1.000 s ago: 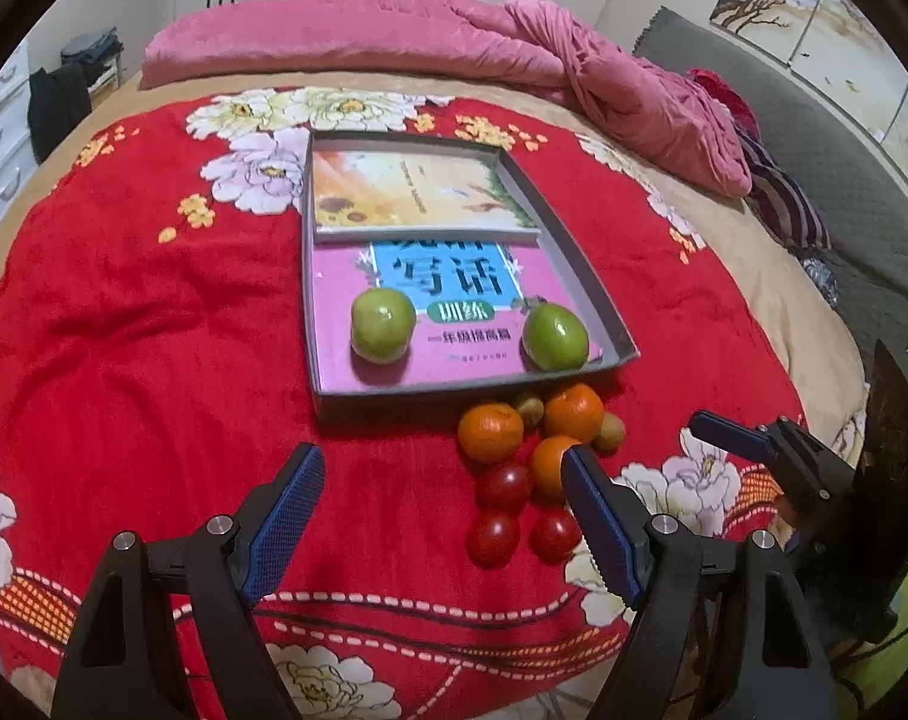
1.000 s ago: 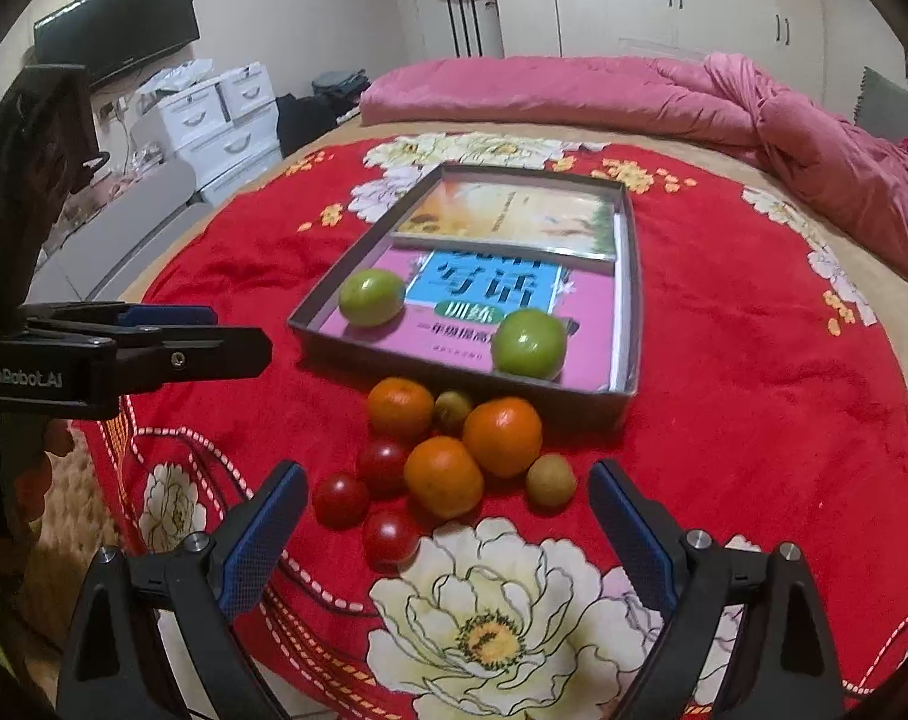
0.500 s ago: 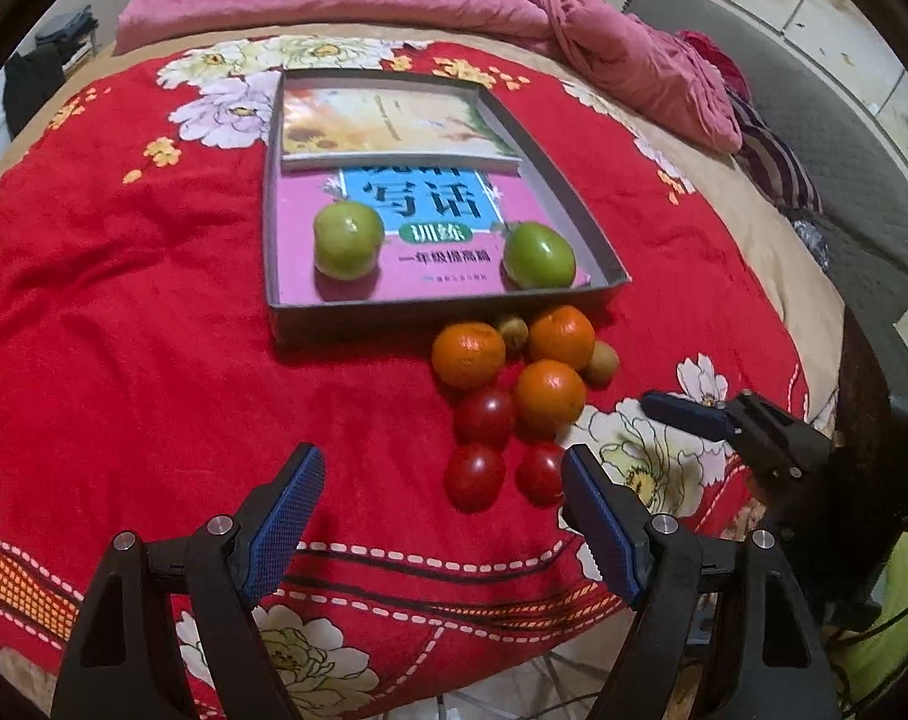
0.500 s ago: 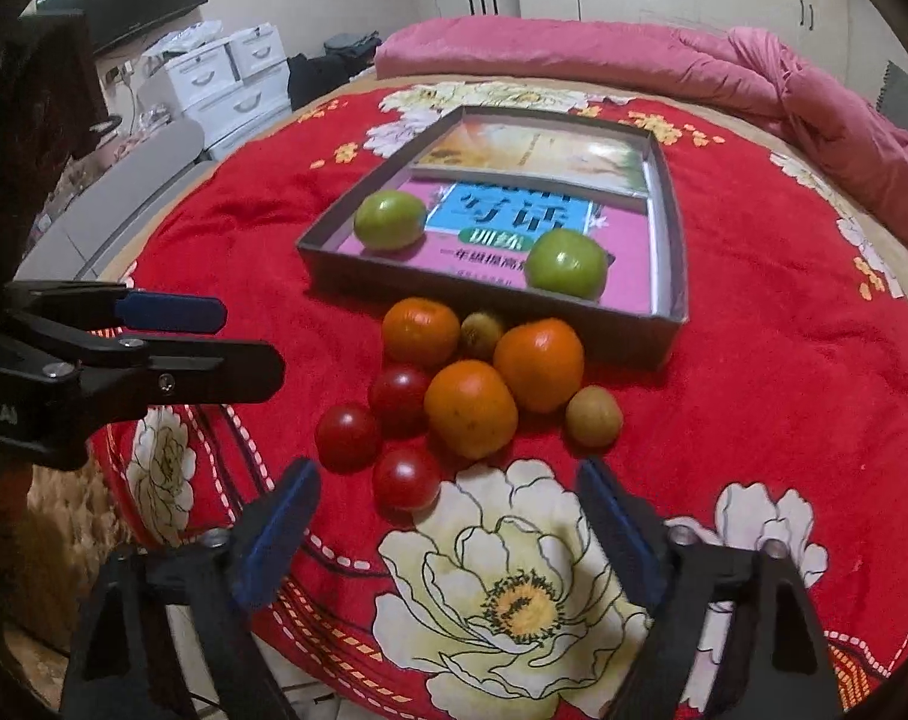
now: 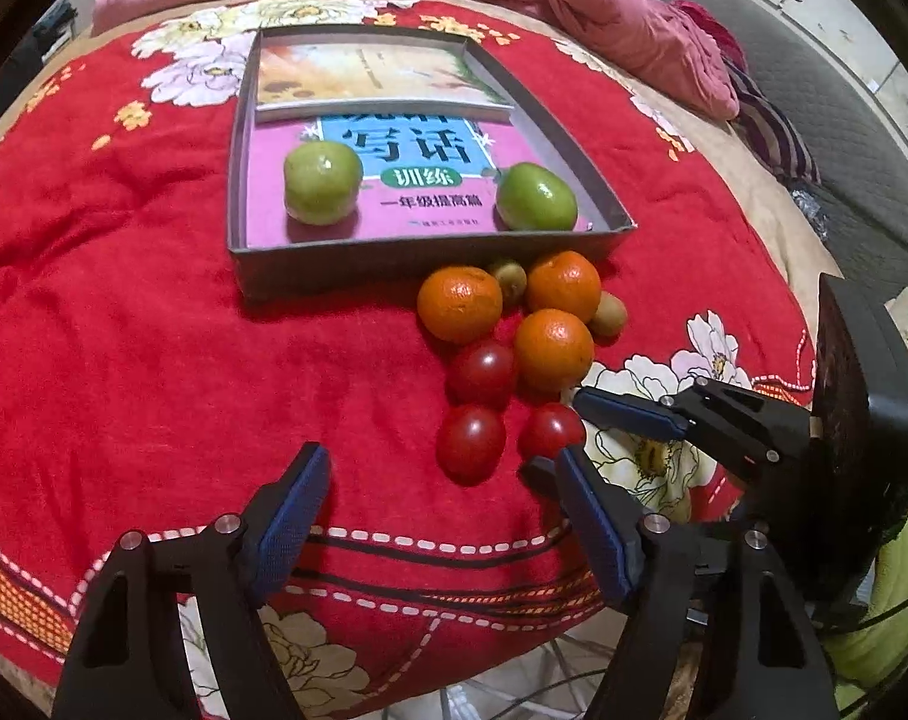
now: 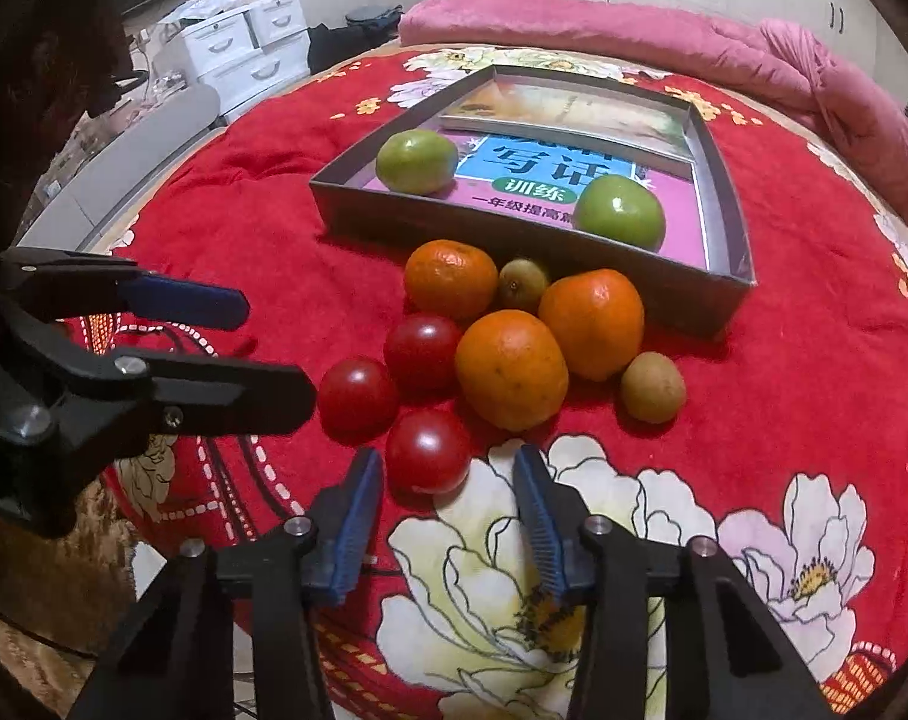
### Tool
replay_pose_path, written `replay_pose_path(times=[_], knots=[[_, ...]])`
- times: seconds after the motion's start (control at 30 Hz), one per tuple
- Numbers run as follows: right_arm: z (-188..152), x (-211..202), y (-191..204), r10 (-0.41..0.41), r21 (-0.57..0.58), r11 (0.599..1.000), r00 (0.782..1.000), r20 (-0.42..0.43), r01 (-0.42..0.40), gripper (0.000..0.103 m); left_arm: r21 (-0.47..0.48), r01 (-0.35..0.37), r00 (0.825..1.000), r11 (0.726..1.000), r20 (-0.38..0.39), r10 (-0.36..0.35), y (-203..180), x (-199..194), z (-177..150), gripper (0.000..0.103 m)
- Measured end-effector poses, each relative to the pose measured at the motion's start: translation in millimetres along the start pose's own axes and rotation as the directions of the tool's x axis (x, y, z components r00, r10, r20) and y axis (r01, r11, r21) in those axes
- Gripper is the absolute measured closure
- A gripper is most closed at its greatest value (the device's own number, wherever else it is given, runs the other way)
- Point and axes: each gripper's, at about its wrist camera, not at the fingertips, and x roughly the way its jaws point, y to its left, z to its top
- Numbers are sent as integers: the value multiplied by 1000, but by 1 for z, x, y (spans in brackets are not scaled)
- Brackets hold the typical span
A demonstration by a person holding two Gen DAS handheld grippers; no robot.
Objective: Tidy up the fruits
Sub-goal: 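Grasp a red cherry tomato with the left tool while the right tool grasps another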
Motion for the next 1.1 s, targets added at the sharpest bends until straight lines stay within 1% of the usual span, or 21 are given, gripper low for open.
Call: replay_pose_path(times=[0.03,0.07,0.1,0.13,0.17,0.23,0.27,0.33,0.53,0.6,0.67,0.8,0.83,1.1], knots=[[0,2,-1,2,-1,1000,1000,-1,-2,63,-2,3,1000,1000,-4,-3,0,3,0,27],[0,3,-2,4,2,1000,1000,-3,-4,67,-3,4,1000,1000,-9,-4,0,6,0,33],[0,3,-3,8,4,1000,1000,-2,-8,69,-5,7,1000,1000,-17,-7,0,9,0,35],[0,3,-5,12,5,1000,1000,1,-12,73,-7,11,1000,1000,-22,-11,-1,11,-1,37],[1,4,-6,16,4,1000,1000,3,-16,75,-10,15,999,1000,-29,-15,-1,15,-1,37],[1,3,-8,24,6,1000,1000,3,-24,75,-15,23,999,1000,-39,-24,0,19,-1,40],[1,2,-9,27,12,1000,1000,3,-27,75,-14,25,999,1000,-41,-26,-1,21,-1,46],[0,1,-11,30,17,999,1000,2,-30,75,-5,26,999,1000,-47,-26,-4,25,0,50],[-1,-3,-16,30,33,999,1000,-2,-30,75,9,20,998,1000,-54,-19,-9,37,5,51],[-1,-4,-18,27,34,999,1000,-1,-27,75,17,13,999,1000,-50,-12,-11,39,7,56],[-1,-5,-19,25,35,999,1000,-1,-25,75,27,0,999,1000,-46,1,-13,41,8,64],[-1,-7,-22,24,47,999,1000,2,-24,75,40,-21,999,999,-39,22,-15,44,8,69],[-1,-8,-22,24,49,999,1000,3,-24,75,41,-21,999,999,-38,22,-15,45,8,72],[2,-15,-30,22,77,997,999,23,-24,75,14,5,999,1000,-42,-4,-8,38,7,73]])
